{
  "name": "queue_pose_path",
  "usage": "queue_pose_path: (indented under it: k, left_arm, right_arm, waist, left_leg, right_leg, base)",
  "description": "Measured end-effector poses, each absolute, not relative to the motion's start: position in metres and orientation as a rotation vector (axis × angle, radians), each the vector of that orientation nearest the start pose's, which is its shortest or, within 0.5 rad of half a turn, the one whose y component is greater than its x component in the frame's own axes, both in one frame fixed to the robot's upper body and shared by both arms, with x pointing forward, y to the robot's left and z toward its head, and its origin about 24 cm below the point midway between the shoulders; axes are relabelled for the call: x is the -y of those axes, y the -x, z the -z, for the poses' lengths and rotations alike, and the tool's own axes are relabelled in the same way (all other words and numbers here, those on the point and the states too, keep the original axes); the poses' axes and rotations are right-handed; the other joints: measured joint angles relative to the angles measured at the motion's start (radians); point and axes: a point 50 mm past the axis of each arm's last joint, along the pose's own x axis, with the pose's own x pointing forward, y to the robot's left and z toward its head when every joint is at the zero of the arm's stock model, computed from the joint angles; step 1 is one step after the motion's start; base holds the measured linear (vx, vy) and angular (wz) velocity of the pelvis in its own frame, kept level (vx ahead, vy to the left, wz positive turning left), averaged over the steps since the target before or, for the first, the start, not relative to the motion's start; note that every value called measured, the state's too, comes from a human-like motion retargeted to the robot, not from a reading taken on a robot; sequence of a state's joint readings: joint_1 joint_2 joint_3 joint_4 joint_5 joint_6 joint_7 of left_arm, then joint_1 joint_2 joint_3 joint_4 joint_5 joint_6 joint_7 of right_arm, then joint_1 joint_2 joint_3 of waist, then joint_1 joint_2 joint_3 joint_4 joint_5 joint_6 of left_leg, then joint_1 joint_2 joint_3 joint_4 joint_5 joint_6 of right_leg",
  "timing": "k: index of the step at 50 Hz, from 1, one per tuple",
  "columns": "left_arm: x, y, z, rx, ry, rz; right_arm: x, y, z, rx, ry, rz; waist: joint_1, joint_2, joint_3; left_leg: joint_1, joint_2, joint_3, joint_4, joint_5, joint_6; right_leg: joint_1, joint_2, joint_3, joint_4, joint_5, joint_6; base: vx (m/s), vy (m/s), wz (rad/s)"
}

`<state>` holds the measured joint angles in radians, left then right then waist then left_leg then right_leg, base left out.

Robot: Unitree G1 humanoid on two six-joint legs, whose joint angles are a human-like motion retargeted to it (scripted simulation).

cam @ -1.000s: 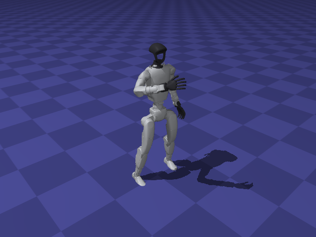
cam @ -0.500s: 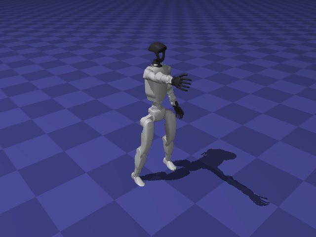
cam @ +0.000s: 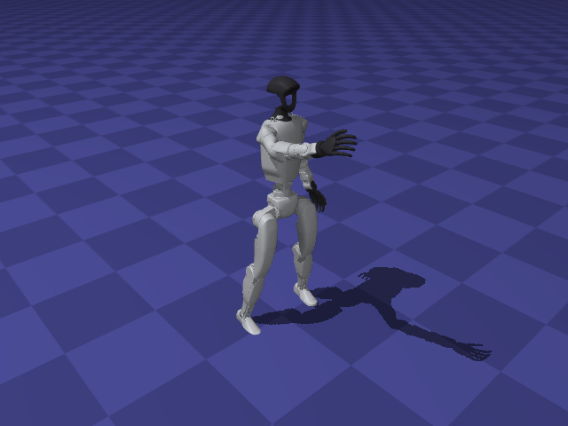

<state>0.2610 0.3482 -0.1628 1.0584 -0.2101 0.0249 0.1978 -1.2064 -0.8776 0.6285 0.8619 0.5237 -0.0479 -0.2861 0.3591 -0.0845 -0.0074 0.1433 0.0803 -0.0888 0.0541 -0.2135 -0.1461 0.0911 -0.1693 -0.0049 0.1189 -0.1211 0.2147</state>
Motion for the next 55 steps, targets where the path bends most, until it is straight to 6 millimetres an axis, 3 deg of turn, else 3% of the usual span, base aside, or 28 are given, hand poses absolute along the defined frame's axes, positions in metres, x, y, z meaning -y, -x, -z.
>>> queue_pose_path:
  k: [5, 11, 16, 21, 30, 45, 55]
  left_arm:
    - [-0.276, -0.021, 0.149, -1.267, -0.321, -0.426]
    - [-0.274, -0.018, 0.147, -1.25, -0.298, -0.458]
    - [-0.271, -0.006, 0.147, -1.277, -0.294, -0.466]
    - [-0.267, 0.006, 0.149, -1.317, -0.31, -0.44]
    - [-0.268, 0.01, 0.149, -1.338, -0.334, -0.43]
    - [-0.279, -0.023, 0.143, -1.229, -0.323, -0.477]
    - [-0.273, -0.013, 0.147, -1.261, -0.317, -0.463]
  right_arm:
    - [0.229, -0.351, -0.279, 0.542, 0.529, 0.117]
    - [0.179, -0.276, -0.267, 0.734, 0.52, -0.224]
    - [0.163, -0.223, -0.261, 0.847, 0.499, -0.332]
    - [0.16, -0.193, -0.256, 0.87, 0.437, -0.37]
    - [0.157, -0.181, -0.249, 0.84, 0.395, -0.406]
    - [0.15, -0.187, -0.245, 0.828, 0.378, -0.428]
    - [0.151, -0.192, -0.245, 0.832, 0.399, -0.422]
  waist:
    - [-0.033, 0.018, 0.017]
    - [-0.108, 0.042, 0.038]
    - [-0.18, 0.058, 0.053]
    - [-0.239, 0.071, 0.063]
    - [-0.294, 0.087, 0.064]
    - [-0.29, 0.081, 0.064]
    - [-0.26, 0.064, 0.068]
  left_leg:
    - [0.0, -0.007, -0.012, 0.001, 0.004, 0.008]
    - [-0.002, -0.016, -0.029, 0.006, 0.006, 0.02]
    - [0.002, -0.018, -0.029, 0.009, 0.006, 0.025]
    - [0.01, -0.014, -0.01, 0.008, 0.003, 0.026]
    - [0.022, -0.004, 0.041, 0.003, -0.002, 0.024]
    - [0.024, -0.001, 0.054, 0.002, -0.003, 0.024]
    - [0.024, -0.005, 0.038, 0.002, -0.003, 0.024]
  right_leg:
    - [0.009, -0.007, -0.011, -0.004, -0.002, 0.003]
    - [0.022, -0.015, -0.025, -0.009, -0.007, 0.006]
    - [0.028, -0.016, -0.023, -0.011, -0.009, 0.006]
    - [0.024, -0.012, -0.003, -0.011, -0.009, 0.006]
    - [0.001, 0.002, 0.048, -0.007, -0.006, 0.002]
    - [-0.006, 0.006, 0.06, -0.005, -0.004, 0.0]
    - [0.003, 0.001, 0.044, -0.005, -0.007, 0.002]
  base:
    - [0.0, 0.0, 0.0]
    - [0.0, 0.0, 0.0]
    - [0.0, 0.0, 0.0]
    - [0.01, 0.0, -0.14]
    - [0.01, -0.01, -0.28]
    - [0.0, 0.0, -0.03]
    - [0.0, 0.0, 0.0]
